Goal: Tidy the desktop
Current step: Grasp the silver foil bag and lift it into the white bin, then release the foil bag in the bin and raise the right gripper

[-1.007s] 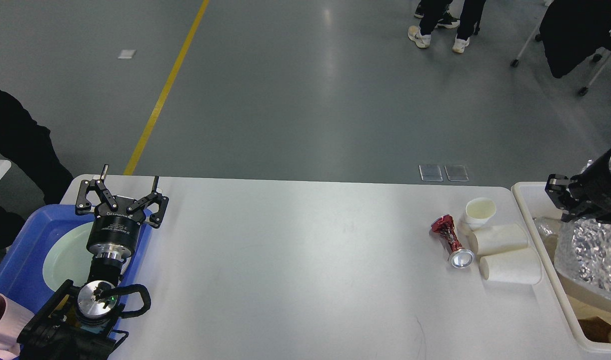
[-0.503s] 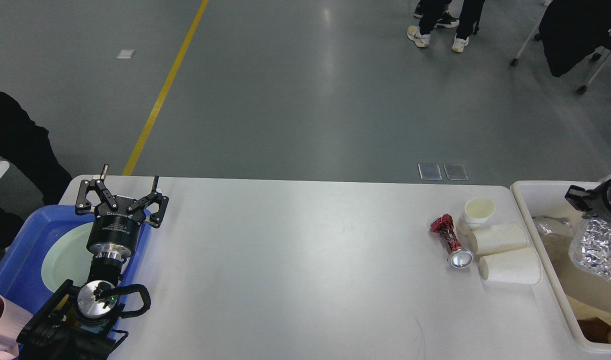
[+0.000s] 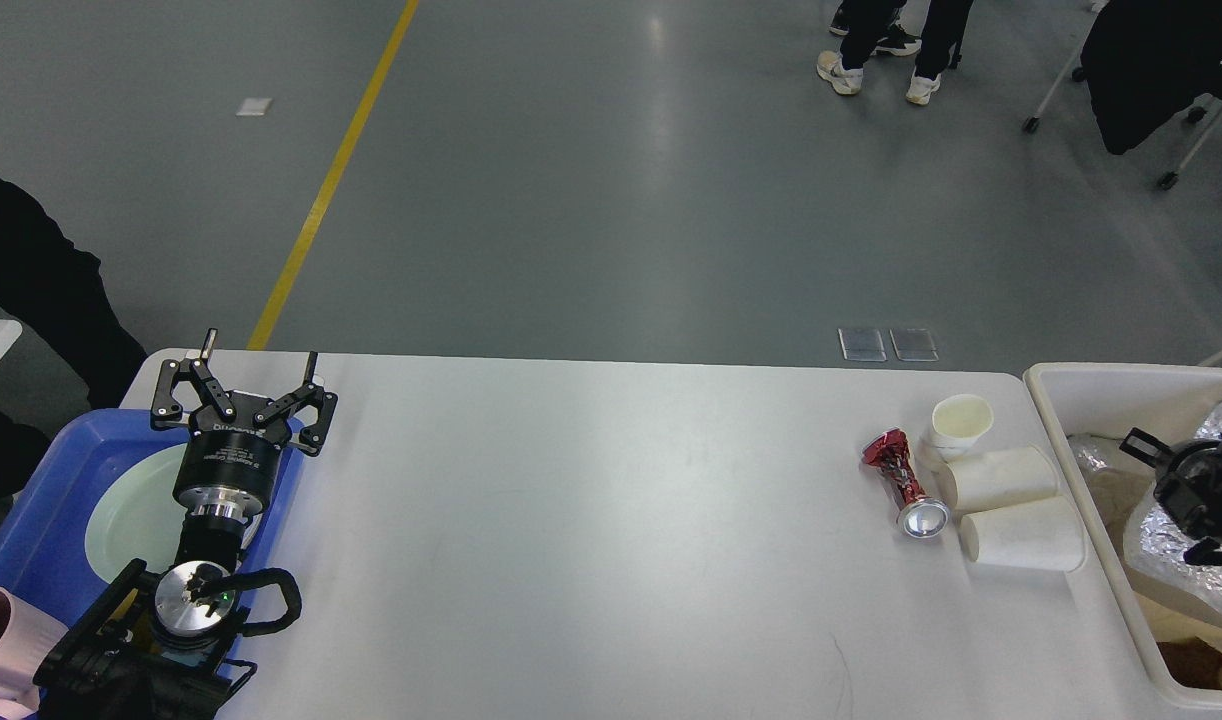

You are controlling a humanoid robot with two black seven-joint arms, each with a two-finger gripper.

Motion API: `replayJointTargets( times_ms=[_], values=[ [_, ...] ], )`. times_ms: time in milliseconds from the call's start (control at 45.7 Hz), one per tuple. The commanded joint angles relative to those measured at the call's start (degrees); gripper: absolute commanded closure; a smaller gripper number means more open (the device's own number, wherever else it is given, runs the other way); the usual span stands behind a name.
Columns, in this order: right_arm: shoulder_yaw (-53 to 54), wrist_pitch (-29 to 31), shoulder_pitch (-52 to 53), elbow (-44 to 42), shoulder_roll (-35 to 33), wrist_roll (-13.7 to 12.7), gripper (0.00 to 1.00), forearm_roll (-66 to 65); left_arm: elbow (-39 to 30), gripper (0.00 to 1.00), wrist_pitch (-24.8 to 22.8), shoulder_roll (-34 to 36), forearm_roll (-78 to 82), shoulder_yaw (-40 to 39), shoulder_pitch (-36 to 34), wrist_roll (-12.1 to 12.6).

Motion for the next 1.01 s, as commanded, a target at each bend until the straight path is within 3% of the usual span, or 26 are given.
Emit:
replayJointTargets(
  times_ms=[0,657,678,766,832,985],
  values=[
    [-0.04,-3.61,-3.76,-3.10,1.47,0.00,1.00,0.04,0.00,0.04,0.00,-0.04,0.02,0.01,0.00,0.00],
    [0.04,-6.77,-9.65,-3.90,1.91,-0.27,1.00,0.04,0.00,0.04,0.00,0.05,0.02,0.01,0.00,0.00],
    [0.04,-7.12,-9.74,-3.90,1.82,-0.18,0.97,0.04,0.00,0.04,0.00,0.05,0.02,0.01,0.00,0.00],
    [0.22,-12.21,-9.91,-3.99,1.64,-0.18,0.31,0.12,0.00,0.04,0.00,-0.04,0.02,0.01,0.00,0.00],
    [0.13,-16.78,-10.09,-3.81,1.82,-0.18,0.01,0.12,0.00,0.04,0.00,0.05,0.02,0.01,0.00,0.00],
    [0.13,-18.64,-10.79,-3.55,1.91,-0.09,0.00,0.04,0.00,0.04,0.00,0.05,0.02,0.01,0.00,0.00]
  ],
)
